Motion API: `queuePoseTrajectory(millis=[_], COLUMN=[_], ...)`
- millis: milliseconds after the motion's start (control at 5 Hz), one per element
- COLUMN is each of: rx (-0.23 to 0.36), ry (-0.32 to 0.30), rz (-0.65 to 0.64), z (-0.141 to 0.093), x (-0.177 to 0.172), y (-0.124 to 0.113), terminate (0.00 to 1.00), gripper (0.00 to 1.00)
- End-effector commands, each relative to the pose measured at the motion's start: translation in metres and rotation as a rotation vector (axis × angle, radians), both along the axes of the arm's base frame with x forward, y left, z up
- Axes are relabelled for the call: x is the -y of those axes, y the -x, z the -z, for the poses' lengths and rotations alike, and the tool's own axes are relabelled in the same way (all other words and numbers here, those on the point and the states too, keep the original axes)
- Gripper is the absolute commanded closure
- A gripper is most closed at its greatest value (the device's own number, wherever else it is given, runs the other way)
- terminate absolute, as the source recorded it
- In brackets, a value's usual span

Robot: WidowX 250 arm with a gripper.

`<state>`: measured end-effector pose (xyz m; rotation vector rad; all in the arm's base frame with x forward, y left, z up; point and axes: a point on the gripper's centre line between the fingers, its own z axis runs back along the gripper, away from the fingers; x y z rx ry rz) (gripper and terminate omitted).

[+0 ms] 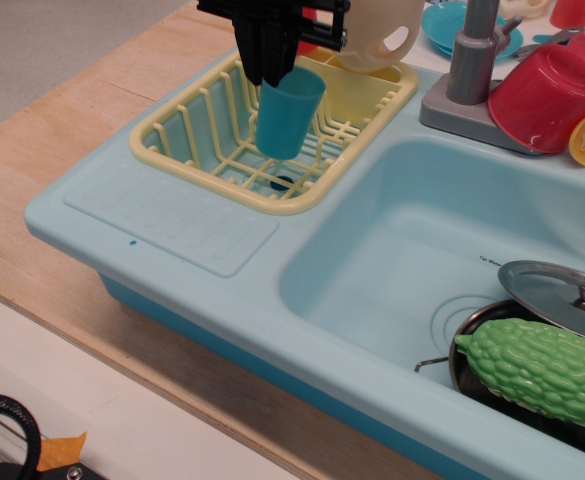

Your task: Flip cup upright

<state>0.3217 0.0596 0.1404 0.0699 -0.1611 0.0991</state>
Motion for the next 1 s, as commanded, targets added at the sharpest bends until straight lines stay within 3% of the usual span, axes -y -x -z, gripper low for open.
queuePoseTrajectory(millis=[0,200,400,600,800], rx=[0.057,0.049,0.041,0.041,0.041], ry=[0.103,0.168,0.193,0.193,0.193], rz=[-0.012,0.0,0.02,0.02,0.02], z=[0.004,0.015,0.022,0.022,0.022], x=[-0.011,-0.012,-0.009,-0.009,-0.009], y=[0.004,0.006,0.006,0.006,0.006], terminate=[0.0,0.0,0.0,0.0,1.0], gripper=[1.0,1.0,0.0,0.0,0.0])
